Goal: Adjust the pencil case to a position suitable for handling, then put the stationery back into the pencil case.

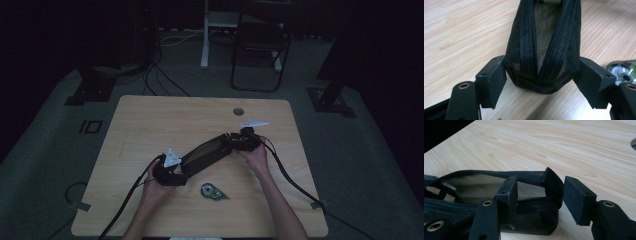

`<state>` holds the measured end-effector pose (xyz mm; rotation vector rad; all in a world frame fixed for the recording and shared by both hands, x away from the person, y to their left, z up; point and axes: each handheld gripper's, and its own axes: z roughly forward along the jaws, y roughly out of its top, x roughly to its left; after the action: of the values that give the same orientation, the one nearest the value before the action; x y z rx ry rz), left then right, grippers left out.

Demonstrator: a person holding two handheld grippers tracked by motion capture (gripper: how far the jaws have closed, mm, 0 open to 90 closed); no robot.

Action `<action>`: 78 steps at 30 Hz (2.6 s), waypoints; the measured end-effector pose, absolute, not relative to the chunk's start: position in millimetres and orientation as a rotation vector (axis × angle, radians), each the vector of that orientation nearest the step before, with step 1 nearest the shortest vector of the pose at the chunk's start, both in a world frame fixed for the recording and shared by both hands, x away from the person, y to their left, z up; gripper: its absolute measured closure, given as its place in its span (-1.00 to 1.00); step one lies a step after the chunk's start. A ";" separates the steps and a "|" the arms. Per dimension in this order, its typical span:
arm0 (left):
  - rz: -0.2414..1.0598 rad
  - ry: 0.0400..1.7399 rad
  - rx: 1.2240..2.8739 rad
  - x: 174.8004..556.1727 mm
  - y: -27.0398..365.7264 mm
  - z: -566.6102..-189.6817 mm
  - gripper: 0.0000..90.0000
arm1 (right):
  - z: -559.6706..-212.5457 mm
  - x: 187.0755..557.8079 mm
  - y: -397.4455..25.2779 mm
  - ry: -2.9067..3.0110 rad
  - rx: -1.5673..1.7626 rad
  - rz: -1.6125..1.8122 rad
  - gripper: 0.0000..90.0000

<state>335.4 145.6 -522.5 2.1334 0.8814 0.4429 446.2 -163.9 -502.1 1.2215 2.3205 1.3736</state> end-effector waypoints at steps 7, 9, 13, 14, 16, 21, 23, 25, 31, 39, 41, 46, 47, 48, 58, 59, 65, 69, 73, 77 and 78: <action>0.465 0.887 2.148 326.8 159.0 -522.6 -0.39 | -503.6 435.3 -154.0 2.343 1.207 1.414 0.01; 0.471 0.901 2.145 324.3 164.4 -523.4 -0.39 | -504.6 431.2 -150.3 2.349 1.194 1.430 0.01; 0.469 0.933 2.136 321.8 175.0 -525.7 -0.39 | -505.5 429.4 -146.8 2.357 1.188 1.449 0.01; 0.474 0.939 2.133 321.3 177.2 -526.1 -0.39 | -505.5 429.0 -145.3 2.359 1.185 1.452 0.01; 0.481 0.948 2.133 321.0 180.3 -526.2 -0.39 | -505.2 428.1 -142.0 2.364 1.176 1.453 0.02; 0.478 0.972 2.114 322.6 184.3 -528.4 -0.40 | -505.8 427.5 -140.7 2.363 1.178 1.465 0.01; 0.478 0.973 2.106 321.9 184.8 -528.5 -0.40 | -505.1 426.8 -141.0 2.358 1.177 1.460 0.01; 0.473 0.968 2.097 319.6 185.4 -526.9 -0.51 | -500.5 421.8 -142.5 2.328 1.155 1.427 -0.09; 0.459 0.939 2.085 307.7 192.1 -521.2 -0.57 | -488.3 405.3 -148.3 2.274 1.089 1.368 -0.24; 0.426 0.926 2.046 288.5 207.3 -520.4 -0.53 | -497.9 373.2 -182.8 2.264 1.103 1.305 -0.25; 0.418 0.915 2.045 285.1 207.1 -520.3 -0.52 | -504.2 363.9 -187.9 2.282 1.093 1.274 -0.25; 0.413 0.875 2.051 278.2 202.4 -519.2 -0.50 | -516.6 344.3 -194.5 2.310 1.082 1.248 -0.23; 0.417 0.873 2.049 277.3 201.6 -518.9 -0.51 | -518.2 341.5 -195.2 2.315 1.079 1.249 -0.23; 0.414 0.866 2.049 276.7 201.0 -518.6 -0.51 | -519.3 339.2 -195.2 2.321 1.078 1.249 -0.23; 0.391 0.790 2.059 265.1 191.2 -515.9 -0.51 | -522.9 300.3 -176.6 2.391 0.982 1.307 -0.30; 0.390 0.781 2.062 264.7 190.2 -515.9 -0.51 | -524.7 296.3 -173.0 2.404 0.952 1.300 -0.31; 0.375 0.761 2.073 263.8 185.0 -517.3 -0.50 | -531.1 282.4 -154.8 2.480 0.814 1.260 -0.34; 0.367 0.741 2.088 262.3 179.9 -518.2 -0.50 | -534.9 279.6 -144.5 2.521 0.747 1.229 -0.29; 0.355 0.726 2.105 262.2 174.5 -520.2 -0.50 | -539.2 279.1 -133.3 2.580 0.656 1.188 -0.17; 0.344 0.715 2.122 262.7 170.1 -522.5 -0.50 | -544.1 280.0 -128.0 2.607 0.591 1.110 -0.14; 0.343 0.712 2.124 262.6 169.4 -522.6 -0.49 | -544.4 280.7 -128.3 2.607 0.589 1.090 -0.14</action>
<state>262.6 169.4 -522.6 2.1244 0.7117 0.3429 280.7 -128.3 -544.4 0.5891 2.6069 1.0901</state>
